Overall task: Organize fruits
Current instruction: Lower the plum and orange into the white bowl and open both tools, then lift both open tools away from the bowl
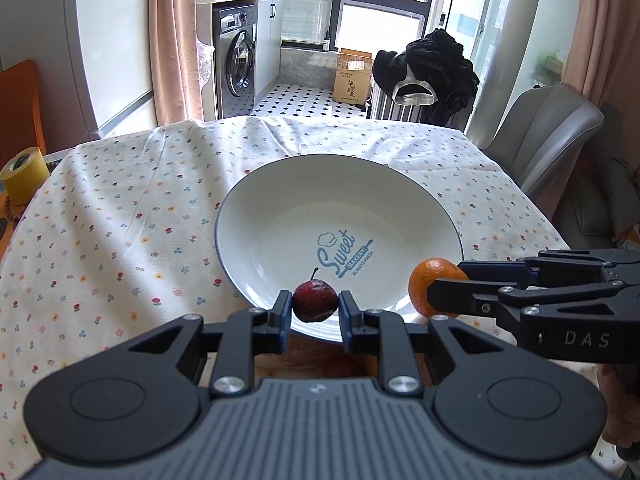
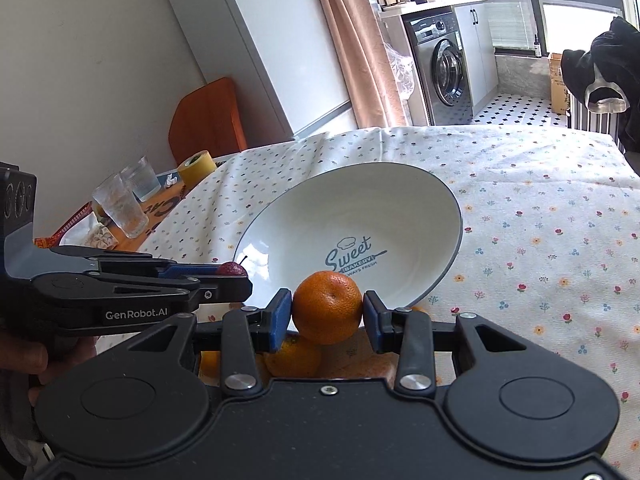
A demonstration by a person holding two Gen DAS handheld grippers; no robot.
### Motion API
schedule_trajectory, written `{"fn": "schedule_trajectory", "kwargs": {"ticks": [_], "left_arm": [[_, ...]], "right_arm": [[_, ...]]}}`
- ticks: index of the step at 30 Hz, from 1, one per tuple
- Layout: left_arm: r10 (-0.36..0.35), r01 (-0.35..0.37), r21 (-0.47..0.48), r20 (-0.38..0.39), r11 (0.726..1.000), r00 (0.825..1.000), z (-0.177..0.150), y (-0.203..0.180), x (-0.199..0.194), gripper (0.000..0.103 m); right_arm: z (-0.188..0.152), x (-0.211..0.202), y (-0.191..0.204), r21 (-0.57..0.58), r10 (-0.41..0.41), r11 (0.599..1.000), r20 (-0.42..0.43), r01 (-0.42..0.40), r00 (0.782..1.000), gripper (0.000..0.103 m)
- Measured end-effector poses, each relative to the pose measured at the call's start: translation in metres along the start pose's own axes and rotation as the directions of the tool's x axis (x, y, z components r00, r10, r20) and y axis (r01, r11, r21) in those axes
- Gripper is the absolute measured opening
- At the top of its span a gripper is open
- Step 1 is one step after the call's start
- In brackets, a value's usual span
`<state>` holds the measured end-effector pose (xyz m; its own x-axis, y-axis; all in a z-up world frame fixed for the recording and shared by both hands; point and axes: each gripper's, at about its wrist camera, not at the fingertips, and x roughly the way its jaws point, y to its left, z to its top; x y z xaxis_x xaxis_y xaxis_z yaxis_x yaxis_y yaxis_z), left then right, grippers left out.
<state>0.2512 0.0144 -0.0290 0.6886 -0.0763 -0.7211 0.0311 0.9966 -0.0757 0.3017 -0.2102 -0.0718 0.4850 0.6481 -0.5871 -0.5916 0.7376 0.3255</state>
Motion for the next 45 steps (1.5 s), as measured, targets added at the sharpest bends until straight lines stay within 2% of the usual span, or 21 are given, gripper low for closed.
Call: {"fn": "schedule_trajectory", "kwargs": {"ticks": [15, 23, 26, 29, 31, 34, 38, 40, 42, 45], "left_arm": [[-0.012, 0.012, -0.006, -0.045, 1.0, 0.999, -0.002, 0.0, 0.036, 0.023], [-0.004, 0.004, -0.011, -0.034, 1.0, 0.999, -0.002, -0.001, 0.027, 0.027], [0.002, -0.003, -0.017, -0.024, 1.0, 1.0, -0.002, -0.001, 0.018, 0.029], [0.009, -0.009, -0.025, -0.009, 1.0, 1.0, -0.002, -0.002, 0.008, 0.039], [0.03, -0.03, -0.028, 0.007, 0.999, 1.0, -0.004, -0.003, 0.0, 0.054], [0.061, -0.06, -0.036, 0.035, 0.998, 0.998, -0.006, -0.003, -0.01, 0.064], [0.072, -0.067, -0.077, 0.062, 0.995, 0.995, -0.01, 0.0, -0.025, 0.072], [0.081, -0.073, -0.099, 0.083, 0.992, 0.993, -0.014, 0.003, -0.034, 0.078], [0.076, -0.064, -0.121, 0.095, 0.991, 0.993, -0.017, 0.005, -0.041, 0.081], [0.064, -0.047, -0.168, 0.1, 0.985, 0.993, -0.021, 0.011, -0.048, 0.085]], "right_arm": [[0.002, 0.023, -0.004, -0.004, -0.026, 1.0, -0.004, 0.026, 1.0, 0.037], [0.0, 0.026, -0.004, 0.005, -0.038, 0.999, -0.023, 0.038, 0.999, 0.038], [-0.001, 0.018, -0.003, 0.007, -0.034, 0.999, 0.001, 0.034, 0.999, 0.041], [0.0, 0.006, -0.001, -0.004, -0.042, 0.999, 0.035, 0.042, 0.999, 0.05], [-0.001, -0.001, 0.001, -0.016, -0.052, 0.998, 0.054, 0.053, 0.997, 0.058], [-0.003, -0.011, 0.003, -0.021, -0.062, 0.998, 0.078, 0.064, 0.995, 0.064], [-0.006, -0.026, 0.005, -0.014, -0.084, 0.996, 0.123, 0.086, 0.989, 0.084], [-0.007, -0.033, 0.004, 0.0, -0.088, 0.996, 0.146, 0.089, 0.985, 0.098], [-0.009, -0.041, 0.002, 0.022, -0.082, 0.997, 0.174, 0.079, 0.981, 0.103], [-0.012, -0.047, 0.002, 0.025, -0.07, 0.997, 0.168, 0.067, 0.983, 0.103]]}}
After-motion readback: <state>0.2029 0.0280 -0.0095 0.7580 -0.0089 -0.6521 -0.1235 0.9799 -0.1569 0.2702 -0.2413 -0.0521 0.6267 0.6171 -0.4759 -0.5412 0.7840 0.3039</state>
